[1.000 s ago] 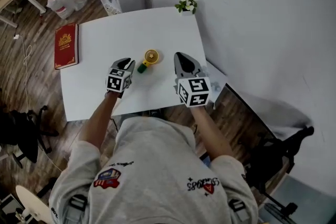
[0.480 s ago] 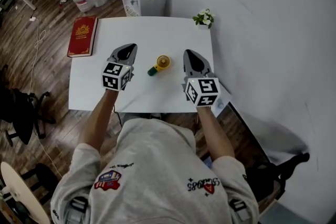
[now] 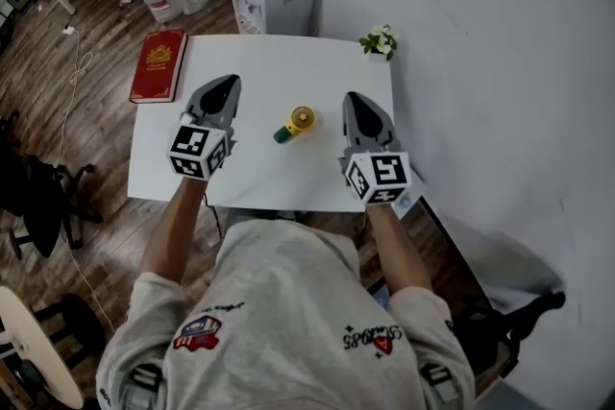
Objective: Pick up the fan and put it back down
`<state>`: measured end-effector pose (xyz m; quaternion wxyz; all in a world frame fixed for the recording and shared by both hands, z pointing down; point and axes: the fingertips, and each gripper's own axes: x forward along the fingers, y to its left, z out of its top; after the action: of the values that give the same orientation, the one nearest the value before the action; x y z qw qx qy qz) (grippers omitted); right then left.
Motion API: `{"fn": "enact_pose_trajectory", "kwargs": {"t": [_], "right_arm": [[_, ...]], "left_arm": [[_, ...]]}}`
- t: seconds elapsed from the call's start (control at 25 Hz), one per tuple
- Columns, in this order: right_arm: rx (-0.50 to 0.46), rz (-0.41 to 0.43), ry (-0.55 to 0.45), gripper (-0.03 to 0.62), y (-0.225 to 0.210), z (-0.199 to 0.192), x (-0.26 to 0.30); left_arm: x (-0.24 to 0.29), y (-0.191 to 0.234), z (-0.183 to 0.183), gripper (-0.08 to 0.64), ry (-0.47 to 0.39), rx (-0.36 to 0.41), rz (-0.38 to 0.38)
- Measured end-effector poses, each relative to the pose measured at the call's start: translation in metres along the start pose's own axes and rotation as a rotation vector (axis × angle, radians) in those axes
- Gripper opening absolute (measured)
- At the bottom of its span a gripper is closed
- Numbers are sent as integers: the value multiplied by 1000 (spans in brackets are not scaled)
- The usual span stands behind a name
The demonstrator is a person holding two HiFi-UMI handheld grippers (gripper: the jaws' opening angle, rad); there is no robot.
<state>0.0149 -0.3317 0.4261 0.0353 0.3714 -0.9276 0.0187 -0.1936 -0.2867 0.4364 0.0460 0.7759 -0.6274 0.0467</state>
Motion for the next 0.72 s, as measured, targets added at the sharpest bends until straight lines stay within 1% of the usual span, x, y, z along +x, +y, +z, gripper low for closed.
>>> {"fn": "enact_pose_trajectory", "kwargs": {"t": [0.2,0.56,0.72], "right_arm": [[-8,12,-36,-9,5,-1,-2],[1,23,-12,-9,11,-11,6],[-4,19,-1,-9,12,-13,5]], "left_arm": [[-5,4,-11,5,12,-6,15],[-6,8,-14,5,4,-22,23],[-9,5,-18,5,13,-32,22]]}}
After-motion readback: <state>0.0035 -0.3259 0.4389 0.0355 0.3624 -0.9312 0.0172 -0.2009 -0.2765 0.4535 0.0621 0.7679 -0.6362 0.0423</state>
